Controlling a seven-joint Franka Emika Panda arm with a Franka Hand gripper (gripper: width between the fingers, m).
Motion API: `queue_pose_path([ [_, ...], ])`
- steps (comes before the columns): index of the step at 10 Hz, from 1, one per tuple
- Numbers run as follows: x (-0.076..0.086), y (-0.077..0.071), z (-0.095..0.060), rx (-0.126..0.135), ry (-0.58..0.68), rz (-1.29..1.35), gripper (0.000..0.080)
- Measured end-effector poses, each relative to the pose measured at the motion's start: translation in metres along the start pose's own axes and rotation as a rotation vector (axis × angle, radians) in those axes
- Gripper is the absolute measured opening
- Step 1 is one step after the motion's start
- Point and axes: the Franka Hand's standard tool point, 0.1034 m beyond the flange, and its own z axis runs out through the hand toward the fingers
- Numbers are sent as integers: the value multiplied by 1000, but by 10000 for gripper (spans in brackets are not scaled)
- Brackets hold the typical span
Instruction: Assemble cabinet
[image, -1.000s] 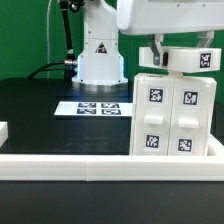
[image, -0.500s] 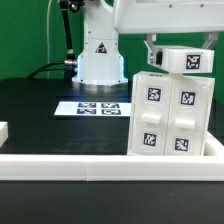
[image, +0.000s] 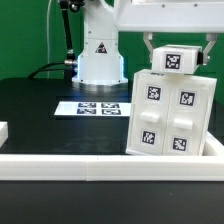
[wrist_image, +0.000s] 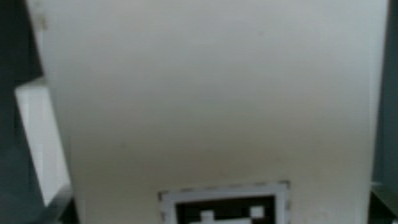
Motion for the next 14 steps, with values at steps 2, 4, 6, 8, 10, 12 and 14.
queue_pose_path([
  [2,0,0,0,1,-1,153,565],
  [4,-1,-2,0,7,-8,364,565],
  [6,-4,-3,2,9,-14,529,558],
  [8,-5,-4,2,10,-17,737,556],
  [10,-6,-8,1,27,-43,1047,556],
  [12,-7,-11,0,33,-57,1184,556],
  [14,-9,-14,0,41,-72,1187,749],
])
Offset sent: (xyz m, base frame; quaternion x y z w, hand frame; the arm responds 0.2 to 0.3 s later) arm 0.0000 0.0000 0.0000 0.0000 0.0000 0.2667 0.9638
